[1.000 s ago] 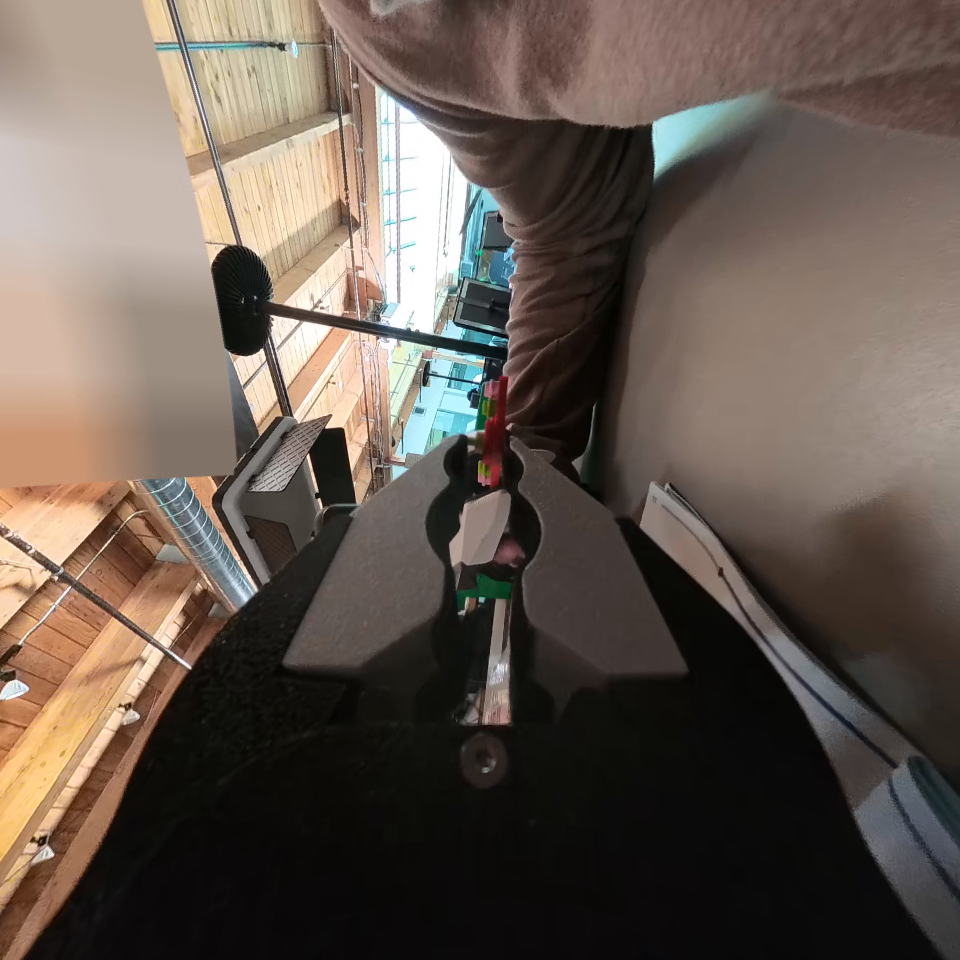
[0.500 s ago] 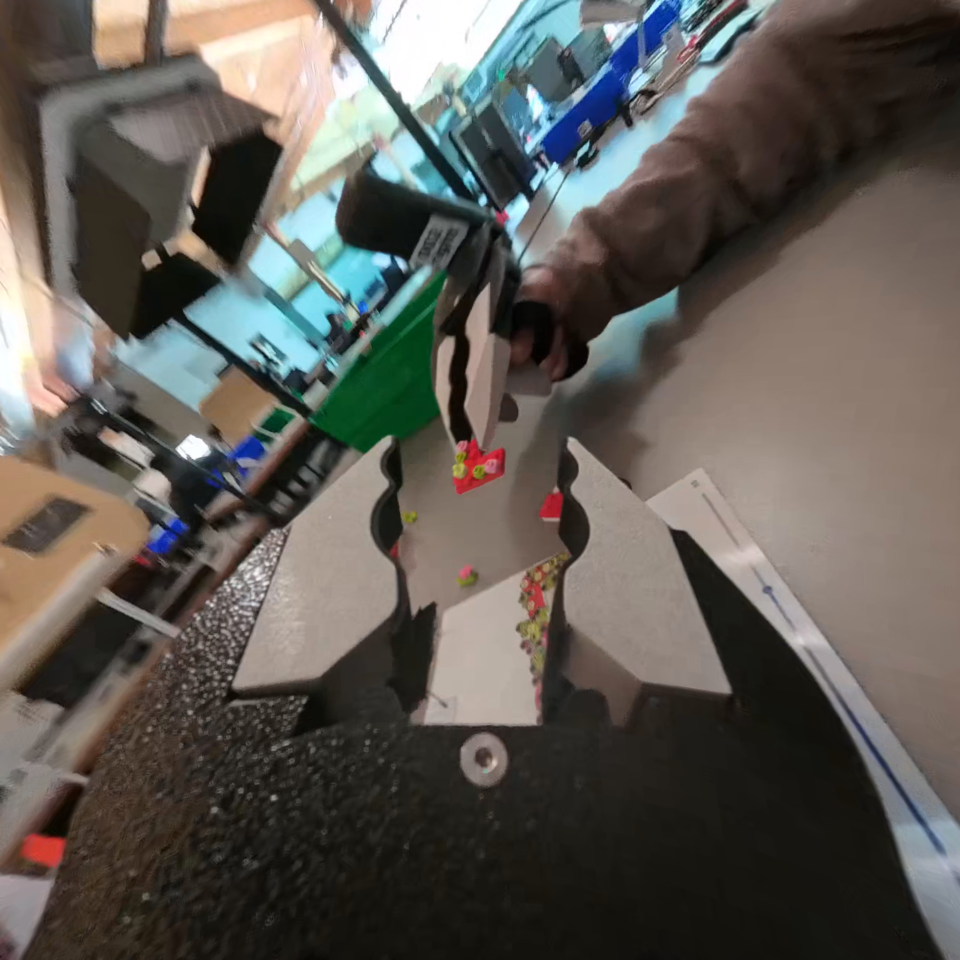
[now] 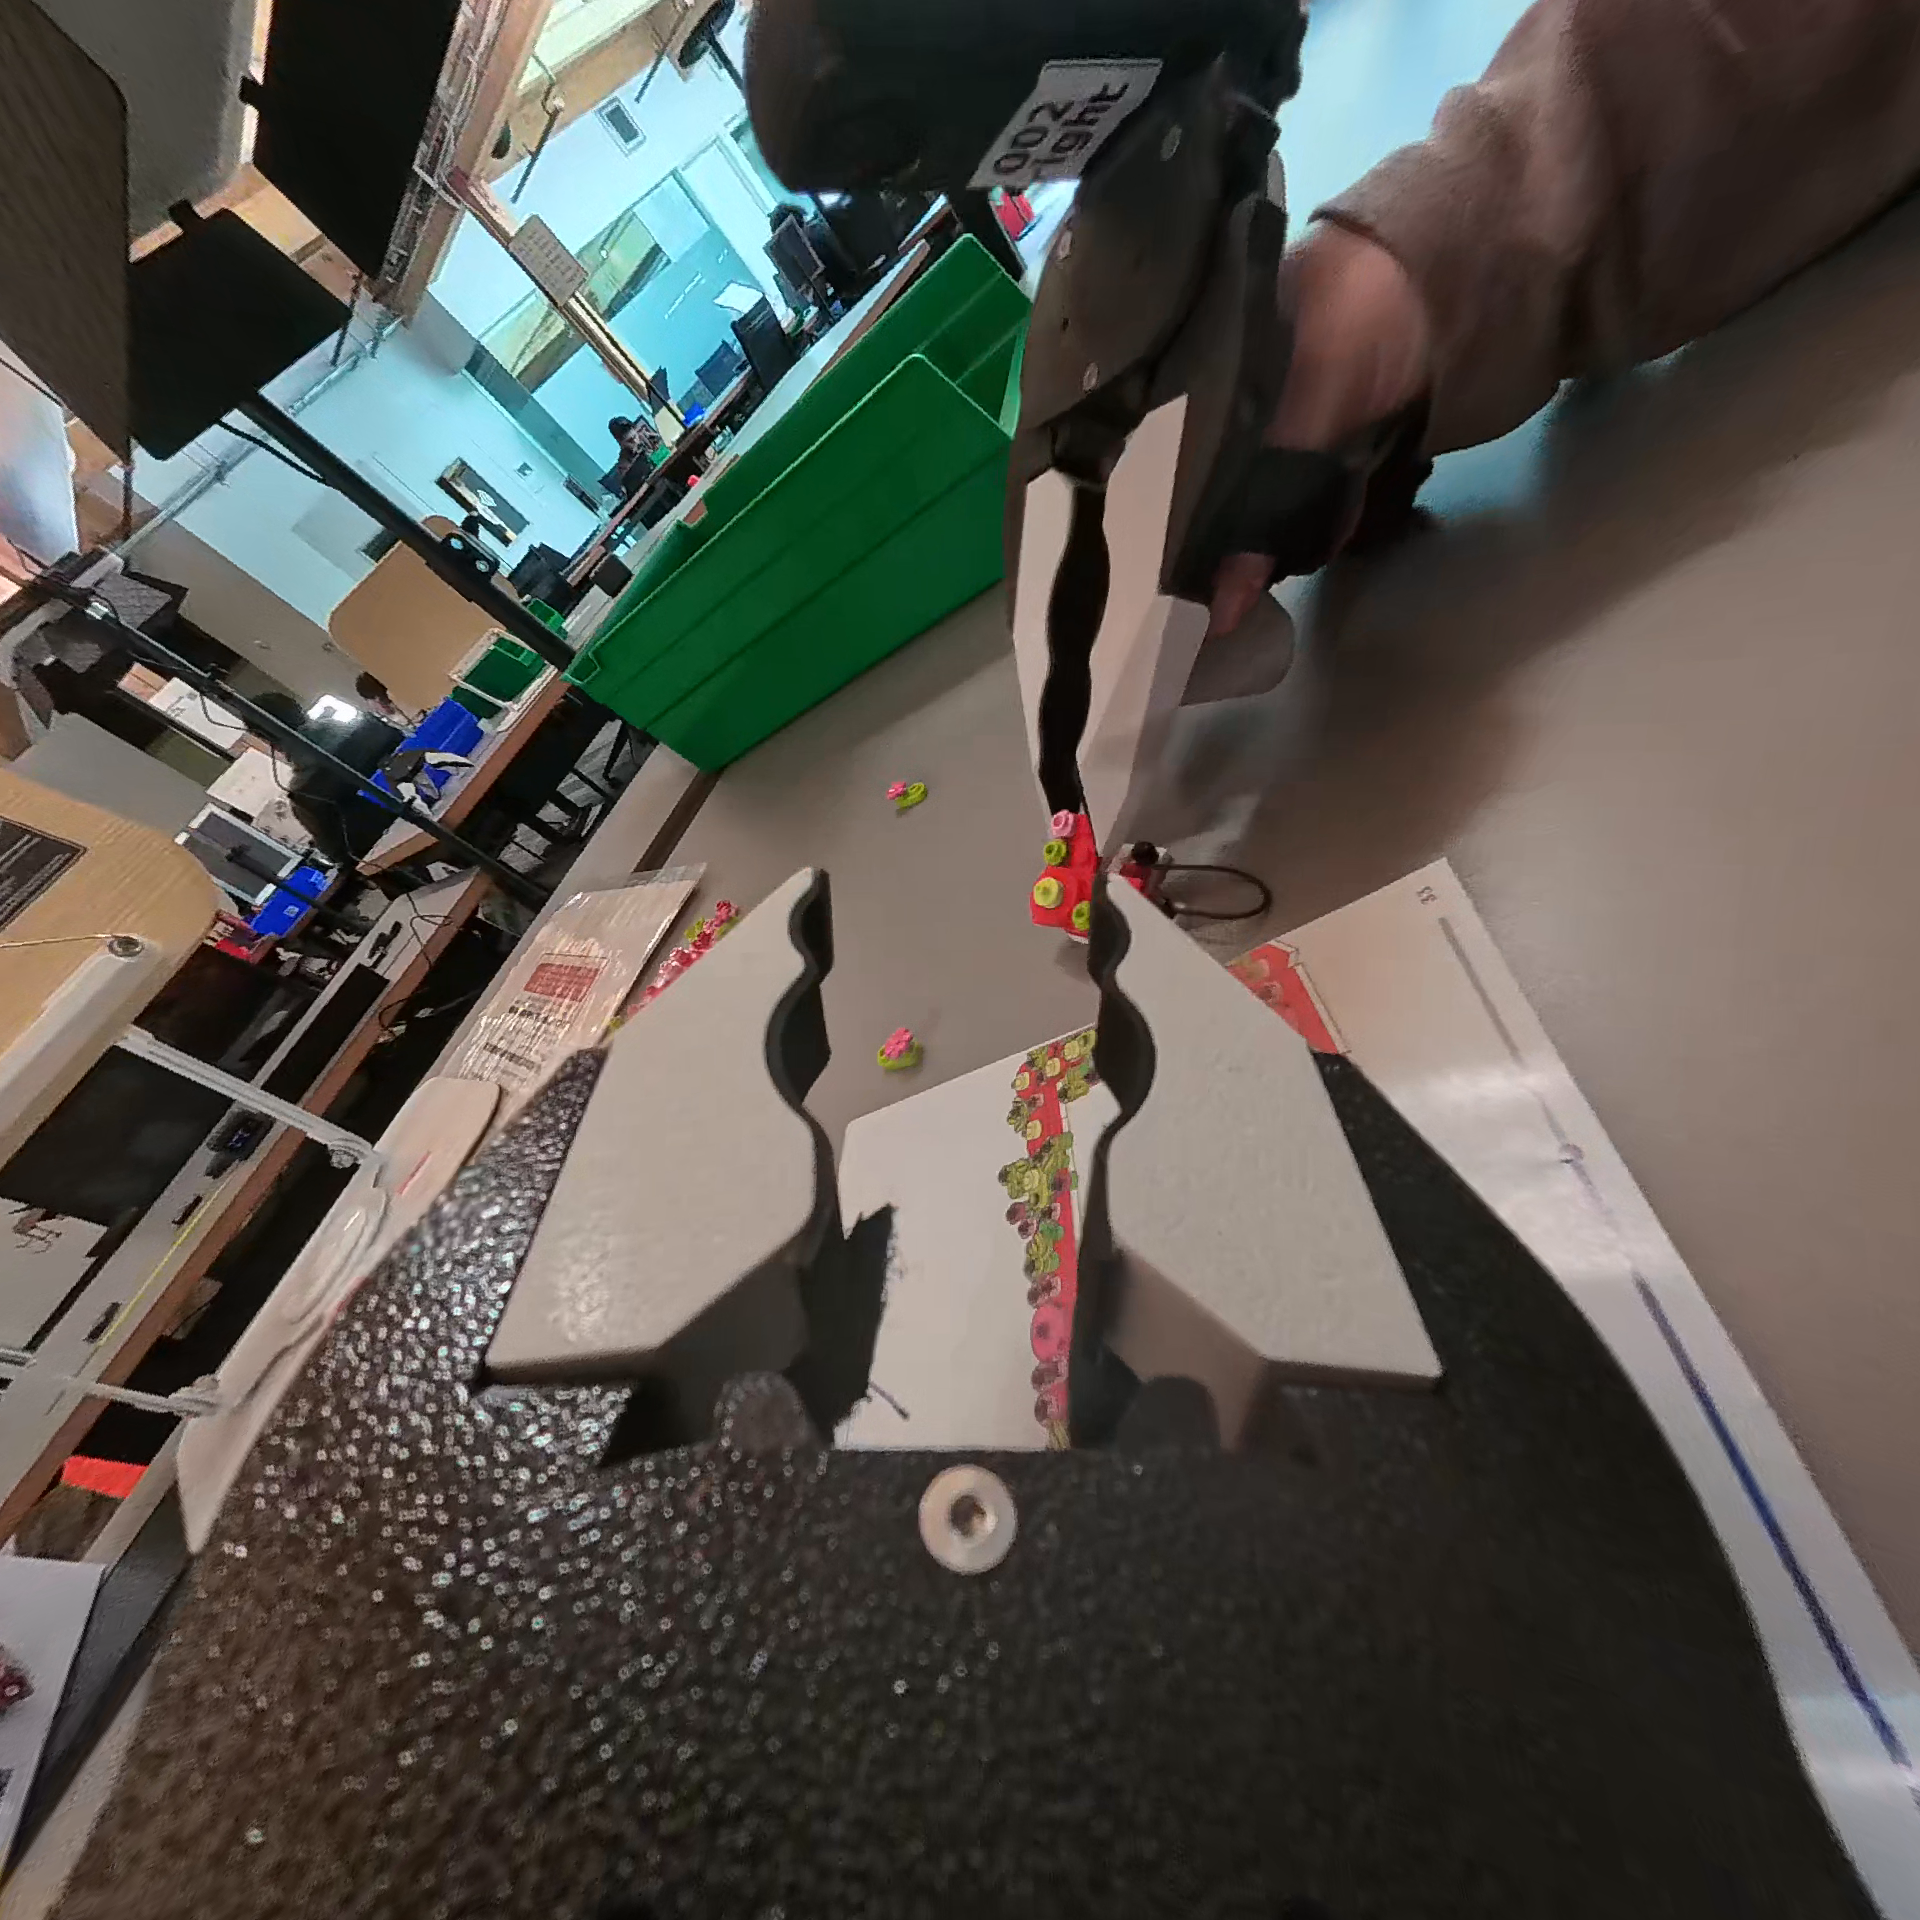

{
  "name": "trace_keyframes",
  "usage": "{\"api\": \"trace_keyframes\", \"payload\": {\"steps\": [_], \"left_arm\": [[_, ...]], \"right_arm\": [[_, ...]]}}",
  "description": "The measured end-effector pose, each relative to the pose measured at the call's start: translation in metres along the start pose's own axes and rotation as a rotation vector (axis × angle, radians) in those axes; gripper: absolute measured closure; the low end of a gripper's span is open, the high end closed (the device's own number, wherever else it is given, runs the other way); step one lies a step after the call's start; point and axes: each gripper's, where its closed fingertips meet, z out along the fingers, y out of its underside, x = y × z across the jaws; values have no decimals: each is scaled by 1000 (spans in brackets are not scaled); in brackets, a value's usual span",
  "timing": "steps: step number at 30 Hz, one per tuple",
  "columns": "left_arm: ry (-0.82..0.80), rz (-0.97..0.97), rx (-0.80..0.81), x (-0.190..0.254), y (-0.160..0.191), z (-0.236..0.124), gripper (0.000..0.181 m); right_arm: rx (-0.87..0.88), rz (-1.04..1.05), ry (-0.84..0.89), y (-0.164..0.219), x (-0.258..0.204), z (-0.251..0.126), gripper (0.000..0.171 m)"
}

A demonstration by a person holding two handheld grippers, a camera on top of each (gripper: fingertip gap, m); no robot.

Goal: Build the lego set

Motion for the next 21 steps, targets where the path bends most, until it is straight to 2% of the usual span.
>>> {"api": "trace_keyframes", "payload": {"steps": [21], "left_arm": [[55,12,-6,12,-3,2,136]], "right_arm": [[-24,81,-8,6,-9,2,156]]}}
